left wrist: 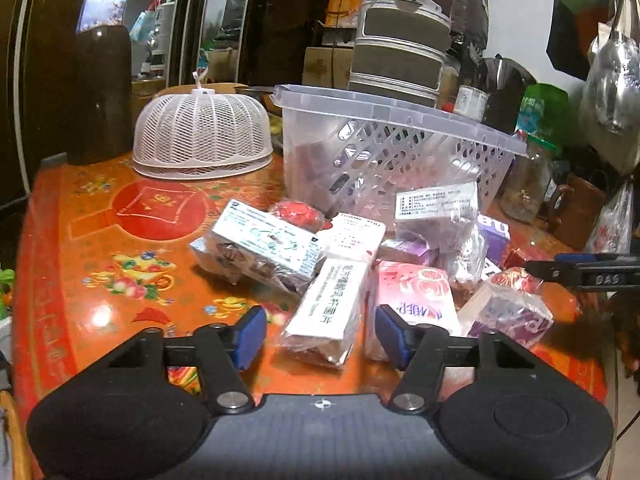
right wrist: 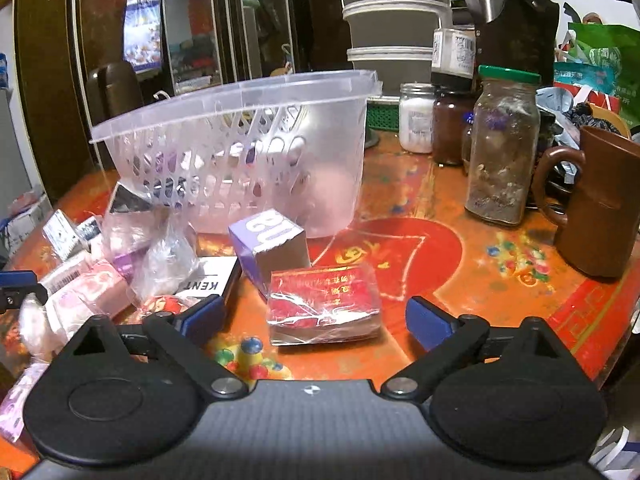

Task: Organize objects
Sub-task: 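Grasp the white box with Chinese label with the left tool while the right tool grasps the wrapped red pack, then carry both items into the white basket and open both tools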

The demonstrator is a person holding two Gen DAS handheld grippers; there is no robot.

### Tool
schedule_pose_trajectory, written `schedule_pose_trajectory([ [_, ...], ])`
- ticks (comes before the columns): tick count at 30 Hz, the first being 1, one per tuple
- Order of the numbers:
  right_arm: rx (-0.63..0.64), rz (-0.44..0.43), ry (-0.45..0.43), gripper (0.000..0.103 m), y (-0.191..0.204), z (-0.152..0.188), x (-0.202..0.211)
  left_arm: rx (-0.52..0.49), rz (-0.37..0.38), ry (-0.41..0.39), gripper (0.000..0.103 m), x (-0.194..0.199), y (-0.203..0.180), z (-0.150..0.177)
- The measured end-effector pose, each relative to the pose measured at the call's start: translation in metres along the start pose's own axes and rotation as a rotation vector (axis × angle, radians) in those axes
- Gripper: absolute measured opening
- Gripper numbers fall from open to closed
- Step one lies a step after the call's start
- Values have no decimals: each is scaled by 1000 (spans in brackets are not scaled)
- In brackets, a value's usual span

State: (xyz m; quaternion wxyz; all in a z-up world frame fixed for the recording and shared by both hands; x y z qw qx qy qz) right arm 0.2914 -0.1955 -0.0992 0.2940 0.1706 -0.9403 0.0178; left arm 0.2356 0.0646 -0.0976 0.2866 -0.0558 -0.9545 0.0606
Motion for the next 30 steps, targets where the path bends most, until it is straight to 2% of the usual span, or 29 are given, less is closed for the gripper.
schedule_pose_trajectory([
  [4, 9, 24, 15, 90, -1, 4, -10, 5, -6, 10, 56, -6, 1, -1],
  [6, 0, 13, 24, 81, -2, 5, -13, -8, -7, 15, 56, -8, 1, 1],
  [10, 22, 15, 16, 78, -1, 6, -13, 17, -2, 21, 56, -8, 5, 3],
  [11, 31, 20, 12, 73, 0, 7, -13, 14, -3, 23, 56, -8, 4, 3],
  [15, 43, 24, 3, 65, 0, 7, -12, -15, -5, 40, 50, -12, -1, 3],
  [17, 51, 19, 1, 64, 1, 7, -12, -21, 4, 43, 46, -12, -3, 4],
  [24, 14, -29, -30, 64, -1, 5, -8, -23, 5, -14, 46, 2, -4, 2],
  [28, 1, -29, -75, 63, 0, 4, 3, -25, 7, -95, 46, 20, -5, -4],
  [30, -18, -57, -116, 64, 3, -3, 20, -24, 9, -144, 46, 32, -4, -11],
])
Point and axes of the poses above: each gripper's, at about its wrist camera, not at the fingertips, and x roughly against the way its jaws point, y to its left, z to its underside, the point moved 9 cm from there along -x, roughly the way its jaws point, and after that the axes turned 1 degree about z, right-handed, at the moved point
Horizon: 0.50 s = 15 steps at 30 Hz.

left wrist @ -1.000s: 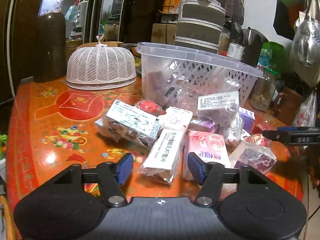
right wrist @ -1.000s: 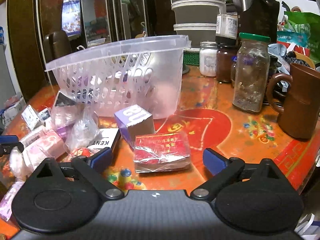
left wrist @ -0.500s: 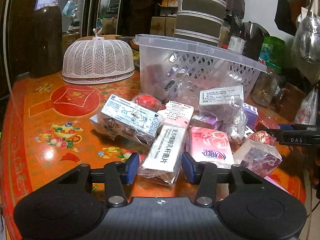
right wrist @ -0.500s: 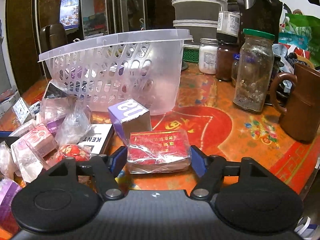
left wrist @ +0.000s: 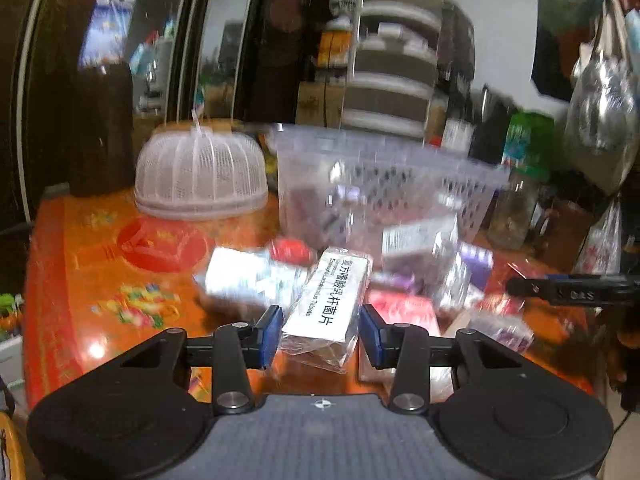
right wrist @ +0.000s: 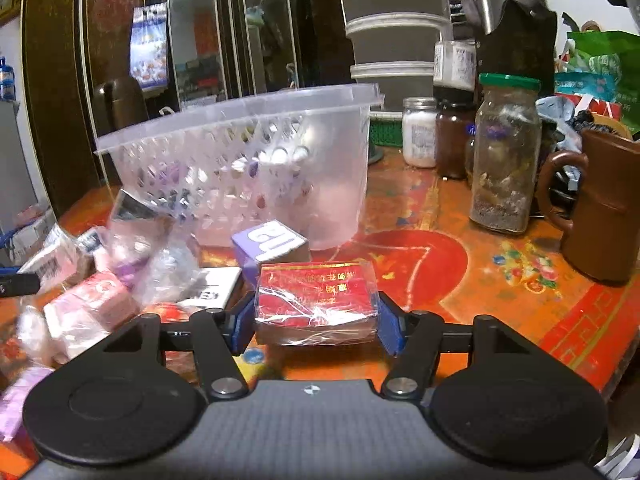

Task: Organize objects
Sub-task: 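Carry both items into the white basket and open both tools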

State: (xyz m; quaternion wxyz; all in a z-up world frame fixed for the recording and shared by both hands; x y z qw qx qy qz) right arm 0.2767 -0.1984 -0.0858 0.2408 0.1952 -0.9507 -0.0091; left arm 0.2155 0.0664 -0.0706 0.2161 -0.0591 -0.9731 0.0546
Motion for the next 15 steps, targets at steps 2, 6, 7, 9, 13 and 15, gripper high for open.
schedule_pose_trajectory([
  [2, -8, -24, -55, 64, 6, -18, 19, 17, 4, -53, 46, 13, 2, -14],
  [6, 29, -79, -133, 64, 24, -78, 41, 5, 39, -142, 46, 27, -5, -63],
  [7, 54, -66, -141, 64, 28, -96, 40, -5, 49, -160, 46, 26, -10, -79],
  [9, 81, -64, -119, 64, 37, -129, 25, -10, 81, -152, 46, 13, -20, -112],
  [13, 114, 3, -19, 64, 40, -164, -33, -16, 73, -65, 46, -45, -34, -163],
  [15, 83, 22, 32, 64, 33, -166, -62, 9, 61, 53, 46, -93, -34, -168],
])
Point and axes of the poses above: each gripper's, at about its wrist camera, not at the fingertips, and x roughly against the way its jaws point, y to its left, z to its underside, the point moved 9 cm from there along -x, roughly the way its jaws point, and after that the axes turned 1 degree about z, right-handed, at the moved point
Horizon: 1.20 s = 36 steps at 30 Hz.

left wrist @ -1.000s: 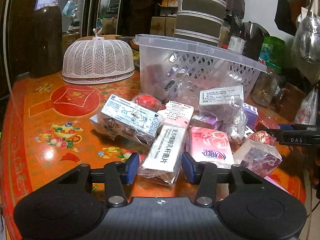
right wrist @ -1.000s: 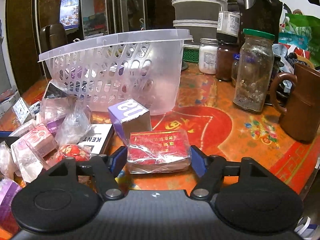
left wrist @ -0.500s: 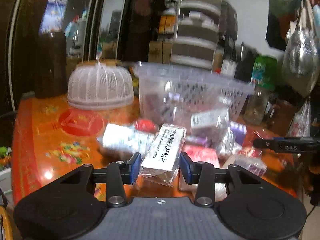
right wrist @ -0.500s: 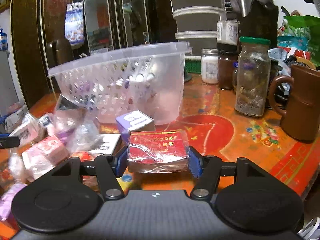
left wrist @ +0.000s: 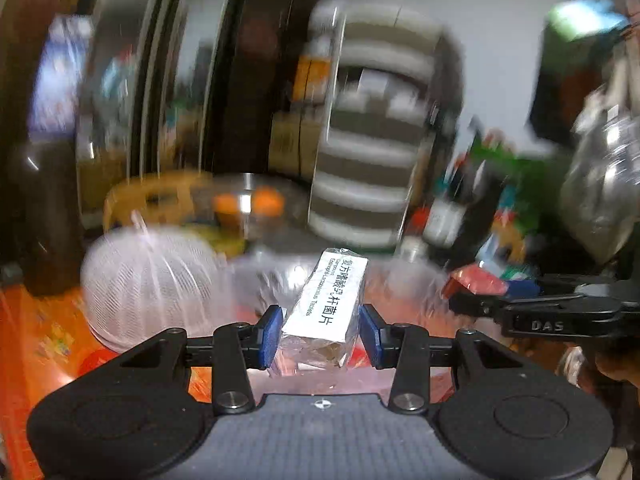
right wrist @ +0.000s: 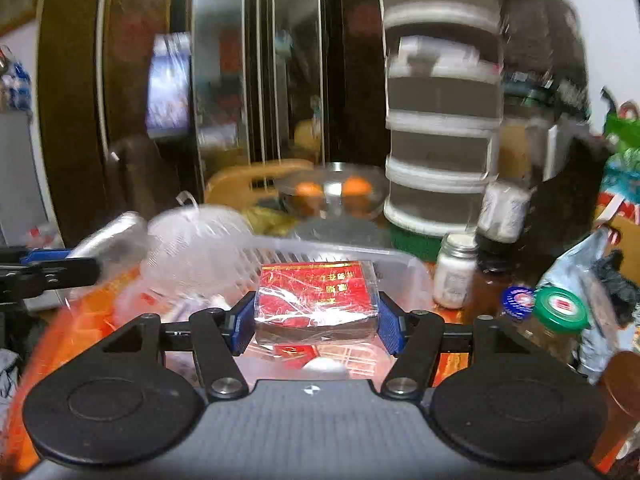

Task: Organize objects
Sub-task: 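Carry both items into the white basket and open both tools, then grasp the purple-and-white box with the left tool while the right tool grasps the pink-and-white box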

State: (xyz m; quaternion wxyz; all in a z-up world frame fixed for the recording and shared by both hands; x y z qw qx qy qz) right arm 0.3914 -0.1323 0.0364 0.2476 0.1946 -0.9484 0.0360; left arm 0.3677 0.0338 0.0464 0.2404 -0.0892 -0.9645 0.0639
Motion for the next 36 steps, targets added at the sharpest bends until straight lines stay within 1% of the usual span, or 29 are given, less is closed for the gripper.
schedule_pose_trajectory([
  [2, -7, -5, 25, 64, -3, 5, -12, 19, -32, 77, 46, -31, 4, 5],
  [3, -4, -7, 25, 64, -4, 8, -13, 14, -34, 89, 46, -39, 4, 8],
  [5, 16, -1, 33, 64, -5, 13, -19, -3, -38, 94, 46, -48, 0, 11],
  [8, 27, -6, 65, 64, -5, 19, -26, 10, -54, 103, 46, -58, 2, 14],
  [14, 49, -3, 83, 64, 1, 20, -41, 16, -78, 135, 47, -72, 10, 26],
  [17, 65, -17, 109, 66, 8, 23, -48, 22, -78, 115, 49, -70, 13, 27],
  [18, 81, -1, 101, 69, 10, 23, -47, 22, -69, 109, 53, -68, 13, 27],
  [19, 92, 17, 86, 78, 11, 22, -44, 23, -59, 94, 61, -64, 12, 25],
  [20, 94, 26, 62, 88, 11, 20, -38, 21, -55, 71, 65, -58, 11, 23],
  [21, 87, 27, 45, 91, 11, 18, -32, 16, -54, 52, 68, -52, 10, 22],
  [23, 67, 26, 12, 95, 10, 16, -16, 14, -39, 6, 69, -33, 7, 20],
  [24, 53, 16, -12, 97, 10, 17, -4, 20, -17, -24, 73, -19, 4, 20],
  [25, 43, 12, -26, 103, 10, 18, 5, 23, 2, -50, 79, -5, 1, 24],
  [27, 30, 11, -51, 103, 9, 30, 29, 4, 28, -84, 81, 26, -9, 42],
  [28, 37, 6, -55, 103, 10, 40, 40, -11, 40, -99, 84, 45, -15, 56],
  [30, 24, 19, -68, 103, 5, 69, 64, -21, 67, -105, 89, 71, -27, 87],
  [32, -10, 23, -51, 103, 1, 102, 77, -13, 86, -79, 90, 89, -41, 123],
  [34, -35, 24, -33, 103, -1, 135, 87, -39, 108, -32, 90, 99, -59, 158],
  [36, -53, 29, -20, 103, -1, 163, 95, -19, 99, -15, 90, 107, -68, 183],
])
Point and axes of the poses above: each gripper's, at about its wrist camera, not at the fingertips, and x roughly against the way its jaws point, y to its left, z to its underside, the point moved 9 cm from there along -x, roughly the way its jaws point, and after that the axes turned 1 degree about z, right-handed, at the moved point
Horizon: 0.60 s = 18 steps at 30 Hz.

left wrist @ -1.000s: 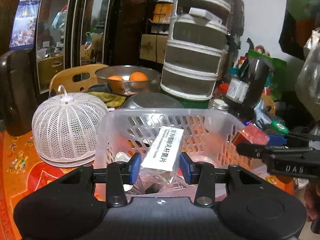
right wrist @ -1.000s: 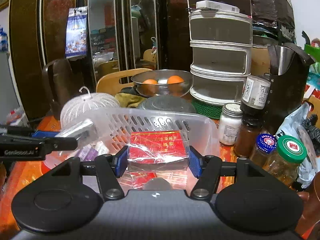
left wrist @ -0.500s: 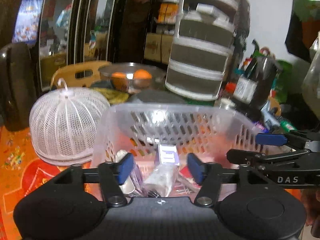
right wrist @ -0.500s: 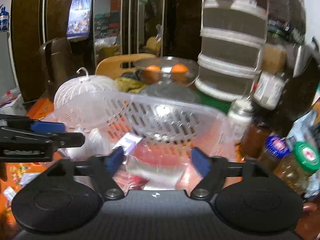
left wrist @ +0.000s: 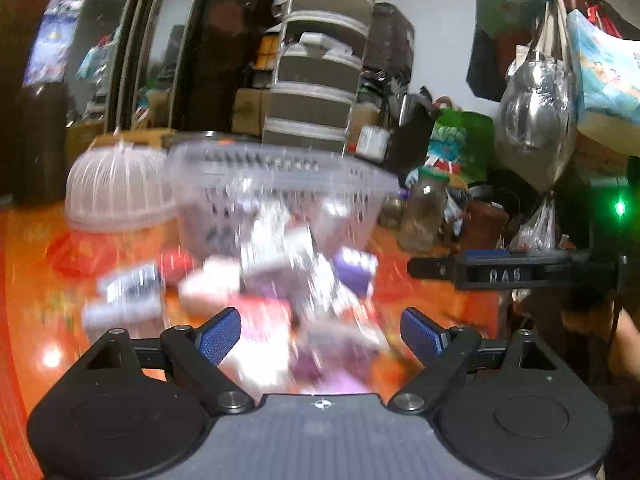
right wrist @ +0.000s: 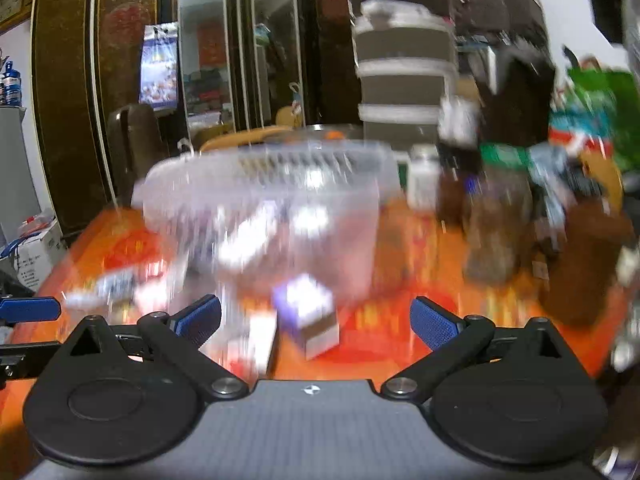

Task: Organize objects
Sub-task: 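Grasp the purple-and-white box with the left tool while the right tool grasps the pink-and-white box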

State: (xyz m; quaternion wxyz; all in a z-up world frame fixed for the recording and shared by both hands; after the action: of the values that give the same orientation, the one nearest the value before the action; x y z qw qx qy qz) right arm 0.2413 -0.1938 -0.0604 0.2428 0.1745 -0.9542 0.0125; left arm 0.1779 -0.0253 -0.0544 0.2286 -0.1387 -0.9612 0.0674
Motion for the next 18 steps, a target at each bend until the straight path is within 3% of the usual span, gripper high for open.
schedule_pose_trajectory([
  [4, -39, -24, 11, 103, 2, 29, 10, -12, -20, 52, 89, -5, -12, 24],
  [8, -57, -65, -14, 103, 8, 33, 19, -20, -29, 106, 87, -18, -20, 38],
  [9, -53, -75, -15, 103, 12, 32, 18, -23, -39, 117, 85, -21, -19, 41],
  [12, -33, -118, -20, 102, 26, 33, 18, -9, -55, 160, 65, -25, -18, 53],
  [18, 4, -237, 33, 88, 61, 44, 10, -16, -94, 161, 59, -6, -1, 55],
])
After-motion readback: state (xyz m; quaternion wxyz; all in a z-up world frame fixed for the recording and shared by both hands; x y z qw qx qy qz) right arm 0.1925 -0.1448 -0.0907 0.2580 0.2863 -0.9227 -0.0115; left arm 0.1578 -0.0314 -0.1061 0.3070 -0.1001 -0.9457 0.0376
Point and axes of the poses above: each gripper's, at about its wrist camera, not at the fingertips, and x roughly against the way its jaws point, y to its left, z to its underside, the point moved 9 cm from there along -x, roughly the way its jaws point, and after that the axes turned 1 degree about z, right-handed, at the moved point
